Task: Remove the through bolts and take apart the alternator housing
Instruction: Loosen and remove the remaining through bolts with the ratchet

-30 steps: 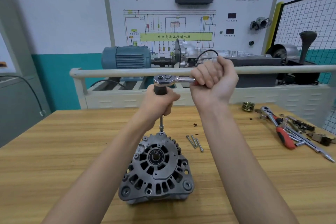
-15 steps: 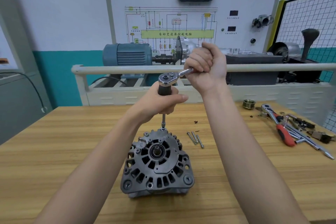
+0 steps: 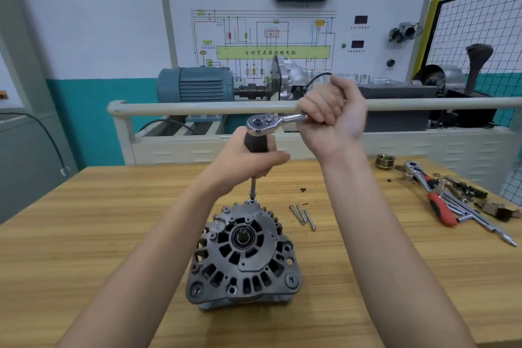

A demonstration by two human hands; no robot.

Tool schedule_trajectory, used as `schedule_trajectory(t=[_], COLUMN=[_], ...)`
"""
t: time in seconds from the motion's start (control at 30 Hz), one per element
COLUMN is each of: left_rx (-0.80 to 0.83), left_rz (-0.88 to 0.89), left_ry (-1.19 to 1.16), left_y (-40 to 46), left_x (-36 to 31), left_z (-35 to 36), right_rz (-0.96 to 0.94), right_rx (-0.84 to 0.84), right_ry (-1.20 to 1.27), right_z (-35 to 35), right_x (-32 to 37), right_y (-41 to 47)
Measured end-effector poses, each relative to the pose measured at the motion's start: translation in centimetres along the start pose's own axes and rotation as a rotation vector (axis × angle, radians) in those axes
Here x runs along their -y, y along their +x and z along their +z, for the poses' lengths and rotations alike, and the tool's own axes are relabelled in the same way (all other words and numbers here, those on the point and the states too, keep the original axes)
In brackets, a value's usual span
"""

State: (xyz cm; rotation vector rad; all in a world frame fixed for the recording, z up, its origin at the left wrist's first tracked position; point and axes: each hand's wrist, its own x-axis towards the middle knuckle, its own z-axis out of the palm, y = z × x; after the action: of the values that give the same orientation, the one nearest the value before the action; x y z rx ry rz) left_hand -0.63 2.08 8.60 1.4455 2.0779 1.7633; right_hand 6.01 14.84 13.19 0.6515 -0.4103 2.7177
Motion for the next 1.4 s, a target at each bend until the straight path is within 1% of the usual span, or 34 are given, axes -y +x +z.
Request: schedule_trajectory(t=[0.03, 0.07, 0.1, 0.17, 0.2, 0.23, 0.33, 0.37, 0.4, 0.43, 0.47, 0.5, 0.57, 0.63, 0.67, 0.7, 0.73, 0.77, 0.83, 0.93, 1.0, 1.07, 1.1, 1.13, 1.17, 1.23, 1.3, 1.33, 1.4], left_rx=[0.087, 0.135, 0.144, 0.111, 0.07, -0.005, -0.348, -0.427, -0.466, -0.467, -0.429, -0.358, -0.135, 0.093, 0.164, 0.194, 0.189, 0.164, 0.075, -0.165, -0.346, -0.44, -0.44, -0.398, -0.321, -0.106, 0.055, 0.093, 0.104], left_rz=[0.011, 0.013, 0.001, -0.02, -0.025, -0.024, 0.015, 0.029, 0.038, 0.043, 0.045, 0.041, 0.037, 0.036, 0.025, 0.006, -0.013, -0.027, -0.032, -0.013, -0.007, -0.007, -0.014, -0.023, -0.025, -0.008, 0.011, 0.02, 0.014], left_ry=[-0.01, -0.05, -0.116, -0.229, -0.241, -0.222, -0.161, -0.169, -0.175, -0.168, -0.144, -0.115, -0.1, -0.158, -0.181, -0.185, -0.179, -0.172, -0.175, -0.179, -0.168, -0.141, -0.118, -0.1, -0.092, -0.076, -0.055, -0.05, -0.088], left_y=[0.0, 0.2, 0.3, 0.7, 0.8, 0.9, 0.8, 0.7, 0.6, 0.5, 0.4, 0.4, 0.1, 0.0, 0.0, 0.1, 0.1, 0.2, 0.2, 0.2, 0.3, 0.3, 0.3, 0.3, 0.2, -0.1, -0.3, -0.3, -0.1], left_x=[-0.1, 0.0, 0.2, 0.6, 0.8, 0.9, 1.1, 1.1, 1.0, 1.0, 1.1, 1.1, 0.8, 0.5, 0.5, 0.5, 0.5, 0.5, 0.6, 0.9, 1.0, 0.8, 0.7, 0.7, 0.7, 0.5, 0.2, 0.2, 0.1], left_z=[-0.2, -0.3, -0.3, -0.2, 0.0, 0.2, 1.3, 1.8, 2.2, 2.4, 2.3, 1.9, 0.7, -0.3, -0.6, -0.7, -0.7, -0.7, -0.3, 0.7, 1.6, 2.4, 2.5, 2.2, 1.8, 0.5, -0.4, -0.5, -0.2], right_rz=[0.078, 0.124, 0.139, 0.107, 0.064, 0.005, -0.224, -0.29, -0.337, -0.361, -0.359, -0.331, -0.203, -0.018, 0.067, 0.132, 0.172, 0.183, 0.132, -0.082, -0.244, -0.354, -0.37, -0.355, -0.312, -0.157, 0.03, 0.104, 0.184], right_rx=[0.004, 0.002, -0.002, -0.012, -0.016, -0.014, 0.013, 0.02, 0.025, 0.026, 0.029, 0.032, 0.033, 0.032, 0.029, 0.025, 0.021, 0.019, 0.016, 0.001, -0.015, -0.015, -0.009, -0.004, -0.002, -0.005, -0.012, -0.013, -0.015], right_ry=[0.028, 0.036, 0.032, 0.021, 0.018, 0.011, -0.07, -0.103, -0.125, -0.136, -0.135, -0.123, -0.091, -0.081, -0.083, -0.087, -0.091, -0.091, -0.06, -0.016, -0.065, -0.134, -0.159, -0.173, -0.172, -0.137, -0.067, -0.032, 0.014], right_z=[0.1, 0.1, 0.1, 0.0, -0.1, -0.2, -0.6, -0.6, -0.6, -0.7, -0.7, -0.7, -0.5, 0.0, 0.2, 0.4, 0.6, 0.6, 0.4, -0.4, -0.5, -0.3, -0.1, 0.0, 0.2, 0.3, 0.3, 0.3, 0.3], right_x=[0.0, 0.0, 0.0, -0.2, -0.3, -0.4, -1.5, -1.9, -2.3, -2.4, -2.2, -1.9, -1.0, -0.2, 0.0, 0.1, 0.1, 0.1, -0.1, -0.8, -1.5, -1.9, -1.8, -1.5, -1.1, -0.4, -0.1, -0.1, 0.0], right_y=[0.7, 1.3, 1.7, 1.9, 1.6, 1.2, -1.1, -1.9, -2.5, -3.0, -3.2, -3.1, -2.1, -0.5, 0.3, 1.0, 1.4, 1.7, 1.4, -0.6, -2.4, -3.6, -3.8, -3.7, -3.3, -1.9, -0.2, 0.6, 1.6])
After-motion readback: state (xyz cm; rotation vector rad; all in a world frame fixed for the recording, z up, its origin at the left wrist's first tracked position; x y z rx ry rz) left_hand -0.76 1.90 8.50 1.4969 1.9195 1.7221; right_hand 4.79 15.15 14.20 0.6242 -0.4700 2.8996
